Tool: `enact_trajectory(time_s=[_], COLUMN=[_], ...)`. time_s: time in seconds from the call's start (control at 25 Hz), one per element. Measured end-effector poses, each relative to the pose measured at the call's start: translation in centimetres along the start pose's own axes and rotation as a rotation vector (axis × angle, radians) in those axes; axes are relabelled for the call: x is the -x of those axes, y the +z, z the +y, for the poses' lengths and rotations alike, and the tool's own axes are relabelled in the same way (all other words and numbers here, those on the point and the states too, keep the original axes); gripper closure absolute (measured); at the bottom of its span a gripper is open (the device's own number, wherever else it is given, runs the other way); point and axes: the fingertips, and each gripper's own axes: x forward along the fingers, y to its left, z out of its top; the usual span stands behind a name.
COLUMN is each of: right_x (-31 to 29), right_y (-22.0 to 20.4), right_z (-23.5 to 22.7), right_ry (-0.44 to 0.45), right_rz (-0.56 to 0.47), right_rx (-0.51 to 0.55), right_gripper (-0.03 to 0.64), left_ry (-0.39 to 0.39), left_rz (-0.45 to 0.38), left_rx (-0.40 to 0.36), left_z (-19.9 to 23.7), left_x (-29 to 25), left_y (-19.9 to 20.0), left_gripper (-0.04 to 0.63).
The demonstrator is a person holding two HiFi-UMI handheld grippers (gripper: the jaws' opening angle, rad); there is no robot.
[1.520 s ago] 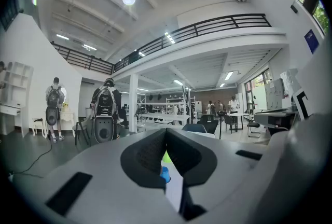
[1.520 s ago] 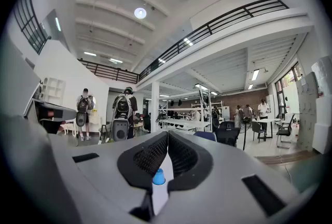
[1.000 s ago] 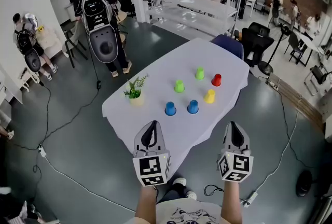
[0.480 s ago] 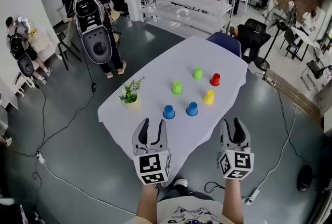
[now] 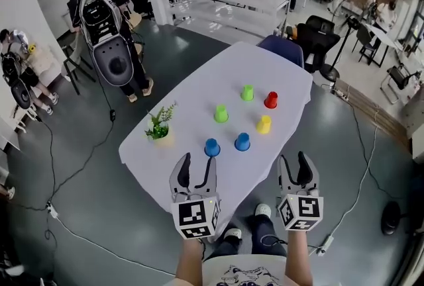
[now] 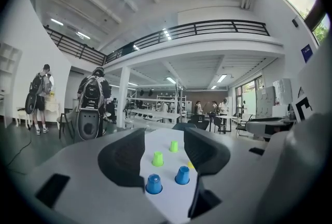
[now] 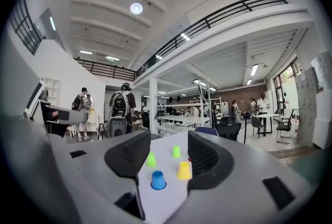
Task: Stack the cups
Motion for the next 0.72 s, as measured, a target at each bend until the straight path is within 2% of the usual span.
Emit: enact_trajectory(time_s=[0.28, 0.52, 0.72], right_x=[-4.0, -10.5, -17.0], right_y=[-0.8, -1.2, -0.6], right_z=[-3.1, -7.7, -12.3], right_ry=[0.008, 0.064, 0.135], right_rz=[0.022, 0.032, 0.044], right_rx=[-0.006, -0.013, 0.003], right_gripper=[0.391, 0.391, 0.391], left_ry=[0.014, 0.073, 0.153], left_rz=[0.035, 0.054, 0.059], left_rx=[-0.009, 0.005, 0.016], left_z=[-1.3, -2.9, -4.7], left_x=[-4.7, -11.3, -17.2], left_y=[-0.8, -1.4, -0.8], left_gripper=[0.364, 0.364, 0.364])
